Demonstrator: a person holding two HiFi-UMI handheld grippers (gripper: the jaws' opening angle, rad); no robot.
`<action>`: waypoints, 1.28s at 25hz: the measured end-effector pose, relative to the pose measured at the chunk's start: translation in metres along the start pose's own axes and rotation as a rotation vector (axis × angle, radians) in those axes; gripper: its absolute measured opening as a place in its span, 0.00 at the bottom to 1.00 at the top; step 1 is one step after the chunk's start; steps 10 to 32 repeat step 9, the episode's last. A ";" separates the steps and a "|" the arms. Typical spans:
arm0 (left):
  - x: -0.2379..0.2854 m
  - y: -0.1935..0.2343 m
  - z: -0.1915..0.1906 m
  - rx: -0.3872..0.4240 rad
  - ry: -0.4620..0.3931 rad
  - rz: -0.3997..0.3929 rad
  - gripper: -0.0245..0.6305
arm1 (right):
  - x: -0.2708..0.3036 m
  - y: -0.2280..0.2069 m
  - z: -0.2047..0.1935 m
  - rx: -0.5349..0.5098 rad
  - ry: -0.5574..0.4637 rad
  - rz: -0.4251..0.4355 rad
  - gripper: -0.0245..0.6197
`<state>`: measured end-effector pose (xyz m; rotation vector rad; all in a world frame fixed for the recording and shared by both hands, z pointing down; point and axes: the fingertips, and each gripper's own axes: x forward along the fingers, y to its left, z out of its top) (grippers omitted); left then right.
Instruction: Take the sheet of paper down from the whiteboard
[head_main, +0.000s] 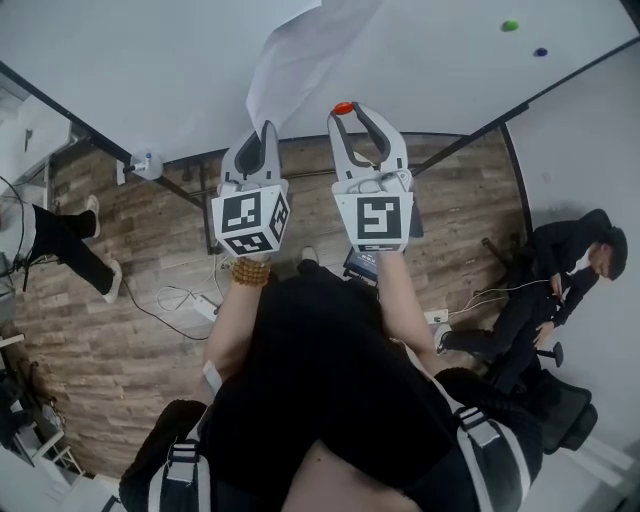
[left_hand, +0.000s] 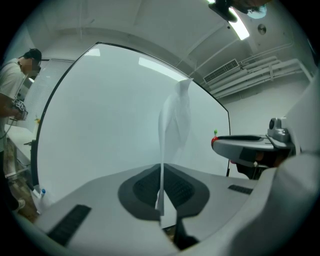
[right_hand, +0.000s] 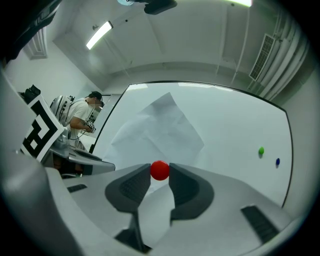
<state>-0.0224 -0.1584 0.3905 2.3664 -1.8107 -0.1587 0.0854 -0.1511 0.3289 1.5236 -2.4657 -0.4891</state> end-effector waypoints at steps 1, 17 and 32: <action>0.000 -0.001 0.000 -0.001 0.000 0.000 0.05 | -0.001 -0.001 0.000 -0.001 0.000 -0.001 0.22; 0.003 0.001 0.001 -0.004 -0.002 -0.006 0.05 | 0.002 -0.003 0.001 -0.002 0.001 -0.006 0.22; 0.003 0.001 0.001 -0.004 -0.002 -0.006 0.05 | 0.002 -0.003 0.001 -0.002 0.001 -0.006 0.22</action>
